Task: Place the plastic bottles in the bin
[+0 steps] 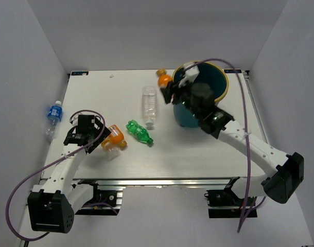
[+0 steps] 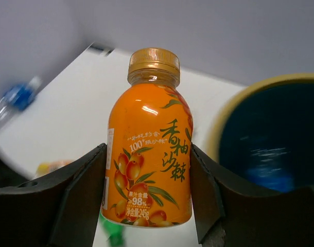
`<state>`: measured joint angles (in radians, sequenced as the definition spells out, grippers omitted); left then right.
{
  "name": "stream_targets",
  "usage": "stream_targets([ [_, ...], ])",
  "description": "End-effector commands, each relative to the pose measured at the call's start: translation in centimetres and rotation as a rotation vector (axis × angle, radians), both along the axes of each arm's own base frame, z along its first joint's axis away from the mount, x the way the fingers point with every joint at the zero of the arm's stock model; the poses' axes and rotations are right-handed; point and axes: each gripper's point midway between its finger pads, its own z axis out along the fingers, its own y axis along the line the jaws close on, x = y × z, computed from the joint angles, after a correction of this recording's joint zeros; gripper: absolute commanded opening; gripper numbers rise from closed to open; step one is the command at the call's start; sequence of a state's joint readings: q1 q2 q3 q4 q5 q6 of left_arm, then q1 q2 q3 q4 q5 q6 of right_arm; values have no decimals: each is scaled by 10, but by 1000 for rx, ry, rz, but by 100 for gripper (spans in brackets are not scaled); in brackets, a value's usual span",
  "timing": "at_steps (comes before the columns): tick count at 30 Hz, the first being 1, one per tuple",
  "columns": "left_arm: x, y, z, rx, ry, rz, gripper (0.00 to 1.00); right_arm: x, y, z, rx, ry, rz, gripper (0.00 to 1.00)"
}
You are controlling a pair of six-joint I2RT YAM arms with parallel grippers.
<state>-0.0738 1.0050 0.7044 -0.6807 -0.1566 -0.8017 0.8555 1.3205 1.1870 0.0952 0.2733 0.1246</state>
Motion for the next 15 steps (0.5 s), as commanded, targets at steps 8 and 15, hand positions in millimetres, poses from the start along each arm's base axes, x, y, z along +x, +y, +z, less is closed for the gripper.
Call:
stream_targets([
  [8,-8,-5,-18,-46,29,14,98,74,-125,23,34,41,-360,39],
  [15,-7,-9,-33,-68,51,15,98,61,-147,33,9,26,-373,89],
])
